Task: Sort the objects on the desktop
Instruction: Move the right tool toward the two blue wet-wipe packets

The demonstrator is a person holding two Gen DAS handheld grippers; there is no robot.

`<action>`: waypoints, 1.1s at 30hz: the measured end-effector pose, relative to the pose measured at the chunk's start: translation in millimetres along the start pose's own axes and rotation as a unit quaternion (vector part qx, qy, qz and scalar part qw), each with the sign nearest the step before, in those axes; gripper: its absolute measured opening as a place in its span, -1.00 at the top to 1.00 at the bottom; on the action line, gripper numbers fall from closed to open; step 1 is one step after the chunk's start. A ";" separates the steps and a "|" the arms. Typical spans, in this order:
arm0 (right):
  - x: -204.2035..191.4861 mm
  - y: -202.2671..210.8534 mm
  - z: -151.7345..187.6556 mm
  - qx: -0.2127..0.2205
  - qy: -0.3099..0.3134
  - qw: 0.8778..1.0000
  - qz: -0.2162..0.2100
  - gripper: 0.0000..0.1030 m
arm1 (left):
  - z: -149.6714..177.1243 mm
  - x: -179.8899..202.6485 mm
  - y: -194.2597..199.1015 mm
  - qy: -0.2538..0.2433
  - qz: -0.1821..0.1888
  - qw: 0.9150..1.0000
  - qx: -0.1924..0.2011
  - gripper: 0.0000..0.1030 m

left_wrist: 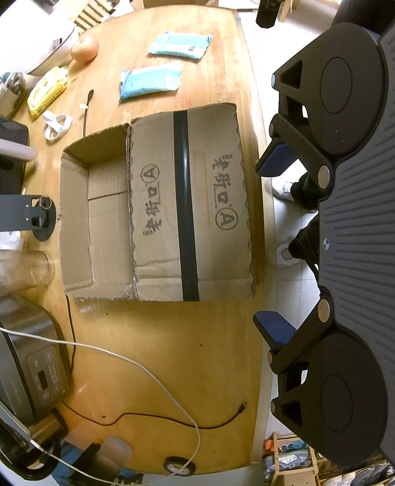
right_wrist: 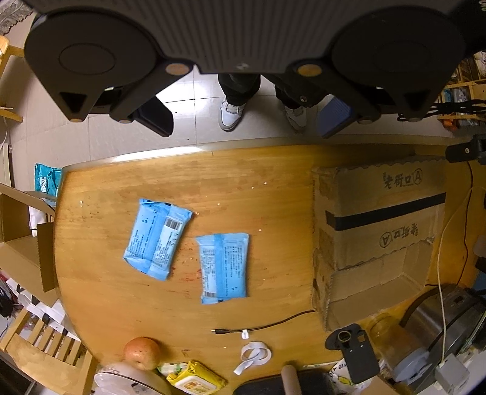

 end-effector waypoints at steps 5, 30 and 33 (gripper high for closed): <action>9.8 3.5 0.8 0.005 -0.007 1.000 0.004 -1.00 | -1.6 9.9 1.3 -0.008 0.001 1.000 0.001 -0.89; 58.1 21.5 8.4 0.026 -0.039 0.999 0.021 -1.00 | -9.9 68.9 10.4 -0.059 0.010 0.998 0.014 -0.89; 61.1 21.4 7.7 0.025 -0.041 0.999 0.023 -1.00 | -11.4 76.1 11.7 -0.066 0.010 0.998 0.015 -0.89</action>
Point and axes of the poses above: each gripper's, at about its wrist camera, not at the fingertips, and y roughly against the way its jaws point, x to its right, z to its underside, the point moved 2 cm from there along -y, roughly the way its jaws point, and after that the axes turned 15 degrees about -z, right-handed, at the moved point
